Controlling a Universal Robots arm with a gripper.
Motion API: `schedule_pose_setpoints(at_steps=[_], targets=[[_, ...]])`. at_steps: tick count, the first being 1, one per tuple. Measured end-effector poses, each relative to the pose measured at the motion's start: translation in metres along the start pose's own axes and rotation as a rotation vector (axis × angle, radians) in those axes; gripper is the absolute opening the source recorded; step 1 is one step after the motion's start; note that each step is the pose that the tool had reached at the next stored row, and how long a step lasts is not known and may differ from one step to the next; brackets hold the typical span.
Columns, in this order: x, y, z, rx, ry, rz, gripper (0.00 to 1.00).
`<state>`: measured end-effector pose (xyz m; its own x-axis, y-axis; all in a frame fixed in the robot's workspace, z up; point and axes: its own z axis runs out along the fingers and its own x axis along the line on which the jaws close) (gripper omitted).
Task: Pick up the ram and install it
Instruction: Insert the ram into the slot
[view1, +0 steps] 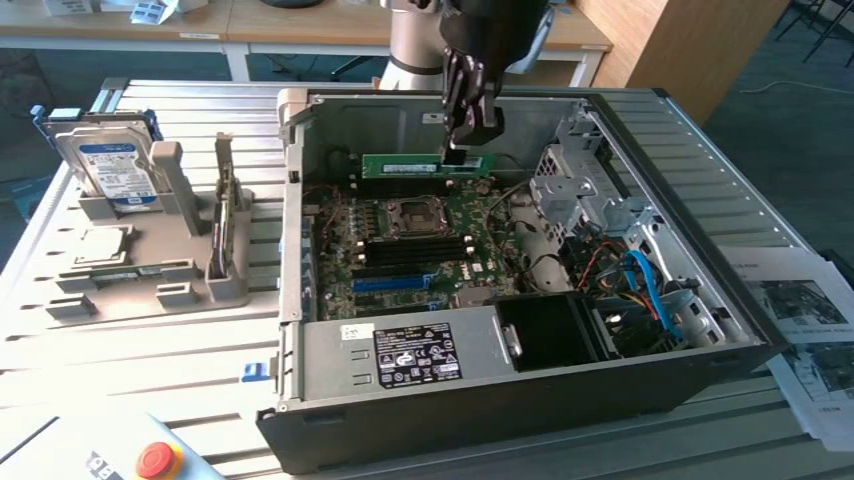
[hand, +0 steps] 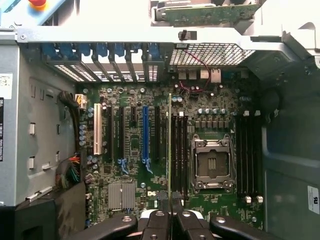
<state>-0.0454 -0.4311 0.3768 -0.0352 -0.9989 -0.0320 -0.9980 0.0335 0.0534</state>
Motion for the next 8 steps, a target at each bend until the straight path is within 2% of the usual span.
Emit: schedule_pose_setpoints(at_steps=[5,8], targets=[[-0.0019,-0.0001,0.0022,0.0004,-0.0105,-0.001,0.12],[-0.0019,-0.0002,0.0049,0.0003,-0.0141,0.000,0.12]])
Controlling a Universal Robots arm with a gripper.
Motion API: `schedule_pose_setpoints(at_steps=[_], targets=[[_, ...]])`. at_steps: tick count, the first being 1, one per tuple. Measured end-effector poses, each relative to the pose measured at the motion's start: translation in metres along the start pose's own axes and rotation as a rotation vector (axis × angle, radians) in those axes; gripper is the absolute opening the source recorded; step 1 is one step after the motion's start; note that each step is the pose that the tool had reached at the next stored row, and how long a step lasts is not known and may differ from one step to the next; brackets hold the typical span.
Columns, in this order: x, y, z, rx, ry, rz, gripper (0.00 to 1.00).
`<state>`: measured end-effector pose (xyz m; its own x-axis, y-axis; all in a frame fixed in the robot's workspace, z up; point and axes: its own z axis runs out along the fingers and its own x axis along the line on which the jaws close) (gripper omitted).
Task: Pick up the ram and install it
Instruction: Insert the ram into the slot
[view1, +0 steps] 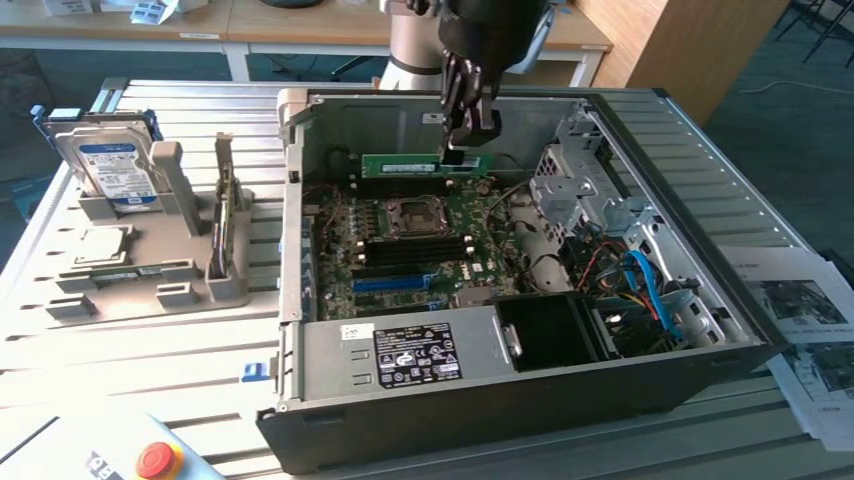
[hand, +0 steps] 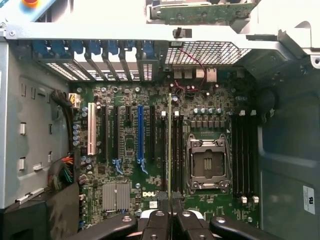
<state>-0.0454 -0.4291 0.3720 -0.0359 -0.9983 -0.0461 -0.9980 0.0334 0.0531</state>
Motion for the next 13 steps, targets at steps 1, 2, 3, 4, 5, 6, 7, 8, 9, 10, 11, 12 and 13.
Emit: schedule_pose_setpoints(at_steps=[1,2,3,4,5,6,7,8,9,10,11,12,13], targets=[[0.000,-0.0001,0.0009,-0.0001,-0.0004,0.000,0.12],[0.000,-0.0002,0.0019,-0.0001,-0.0010,0.000,0.12],[0.000,-0.0003,0.0030,0.0000,-0.0015,0.000,0.12],[0.000,-0.0003,0.0043,0.0000,-0.0018,0.000,0.12],[0.000,-0.0004,0.0058,-0.0001,-0.0021,0.001,0.12],[0.000,-0.0005,0.0074,-0.0001,-0.0023,0.001,0.12],[0.000,-0.0006,0.0091,-0.0001,-0.0024,0.001,0.12],[0.000,-0.0008,0.0104,-0.0001,-0.0024,0.002,0.12],[0.000,-0.0008,0.0109,-0.0001,-0.0025,0.002,0.12],[0.000,-0.0008,0.0109,-0.0001,-0.0023,0.002,0.12],[0.001,-0.0008,0.0109,-0.0002,-0.0023,0.002,0.12],[0.001,-0.0008,0.0109,-0.0002,-0.0024,0.002,0.12],[0.001,-0.0008,0.0109,-0.0001,-0.0024,0.002,0.12]])
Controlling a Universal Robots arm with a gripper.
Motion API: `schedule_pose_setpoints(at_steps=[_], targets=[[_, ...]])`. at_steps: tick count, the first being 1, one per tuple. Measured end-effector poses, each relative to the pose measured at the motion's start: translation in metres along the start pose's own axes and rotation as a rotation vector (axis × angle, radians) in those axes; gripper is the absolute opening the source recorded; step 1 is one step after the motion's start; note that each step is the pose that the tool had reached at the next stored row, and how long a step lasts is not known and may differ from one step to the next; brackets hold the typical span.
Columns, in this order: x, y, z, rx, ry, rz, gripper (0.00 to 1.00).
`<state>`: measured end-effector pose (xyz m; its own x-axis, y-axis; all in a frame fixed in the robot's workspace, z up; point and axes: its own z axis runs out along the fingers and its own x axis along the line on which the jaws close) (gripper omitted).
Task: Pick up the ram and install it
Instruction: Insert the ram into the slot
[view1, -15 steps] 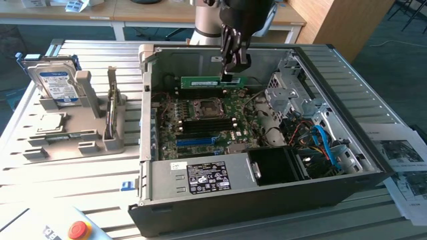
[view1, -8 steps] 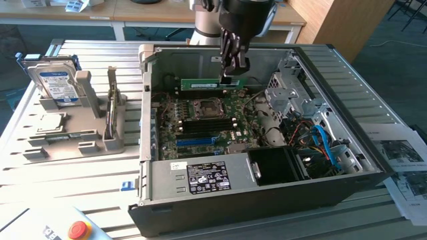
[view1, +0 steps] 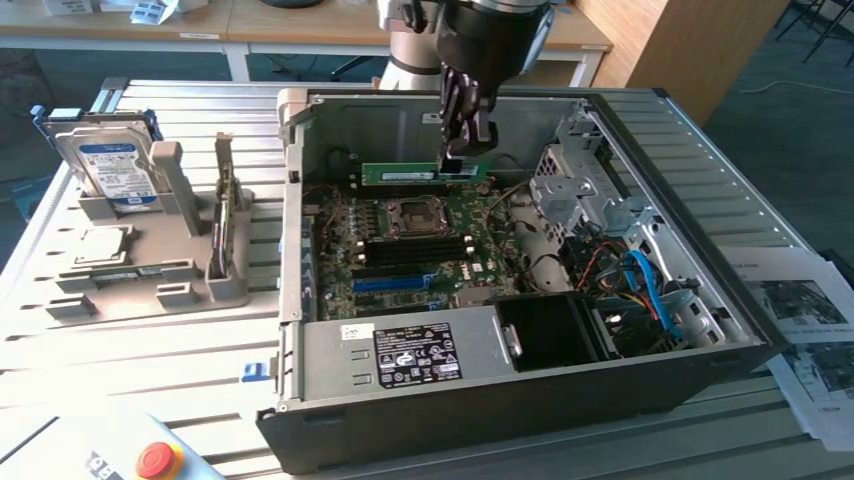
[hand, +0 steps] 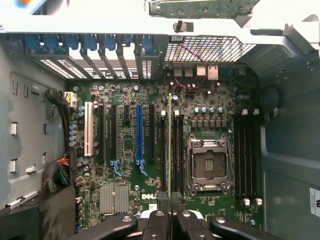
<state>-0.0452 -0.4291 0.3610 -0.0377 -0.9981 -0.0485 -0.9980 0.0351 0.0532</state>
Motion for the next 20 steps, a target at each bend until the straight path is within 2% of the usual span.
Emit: schedule_pose_setpoints(at_steps=[6,13,20], targets=[[-0.0002,-0.0077,-0.0003,-0.0003,-0.0001,0.000,0.12],[-0.0002,-0.0081,0.0010,-0.0003,-0.0002,0.000,0.12],[0.0002,-0.0085,0.0092,-0.0003,-0.0001,0.000,0.12]])
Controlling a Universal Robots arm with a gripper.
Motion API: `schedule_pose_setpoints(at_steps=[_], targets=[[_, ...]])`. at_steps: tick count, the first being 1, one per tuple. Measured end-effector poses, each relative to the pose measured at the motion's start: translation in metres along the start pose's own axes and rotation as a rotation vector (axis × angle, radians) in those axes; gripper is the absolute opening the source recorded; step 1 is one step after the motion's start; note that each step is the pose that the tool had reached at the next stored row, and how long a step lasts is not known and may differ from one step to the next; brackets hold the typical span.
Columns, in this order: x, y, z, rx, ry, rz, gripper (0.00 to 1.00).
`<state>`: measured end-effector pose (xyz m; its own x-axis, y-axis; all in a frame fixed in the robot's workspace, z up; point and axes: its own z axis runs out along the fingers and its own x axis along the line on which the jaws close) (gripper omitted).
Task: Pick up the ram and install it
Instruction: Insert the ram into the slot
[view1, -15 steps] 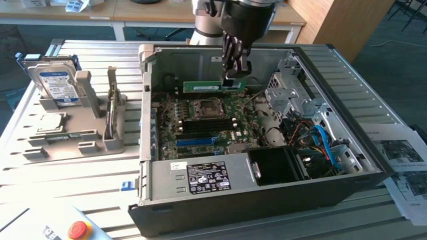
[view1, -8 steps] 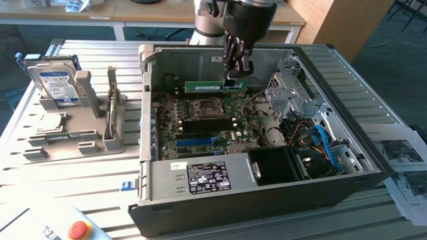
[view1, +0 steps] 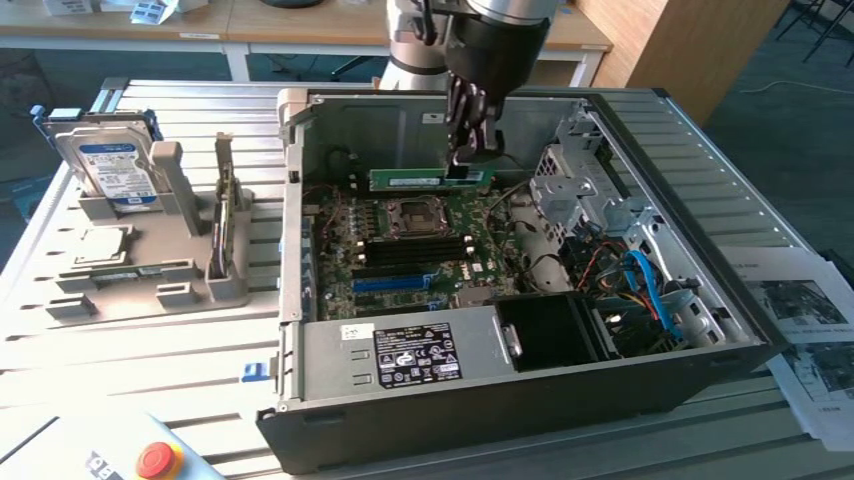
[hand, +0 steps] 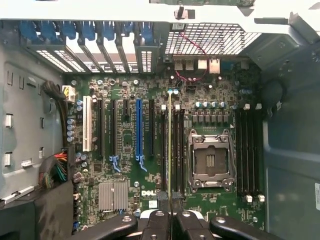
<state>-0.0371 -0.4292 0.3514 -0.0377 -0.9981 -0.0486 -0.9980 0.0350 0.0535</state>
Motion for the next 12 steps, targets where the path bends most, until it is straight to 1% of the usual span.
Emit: schedule_pose_setpoints(at_steps=[12], targets=[[0.001,-0.0009,0.0168,0.0000,0.0000,0.000,0.12]])
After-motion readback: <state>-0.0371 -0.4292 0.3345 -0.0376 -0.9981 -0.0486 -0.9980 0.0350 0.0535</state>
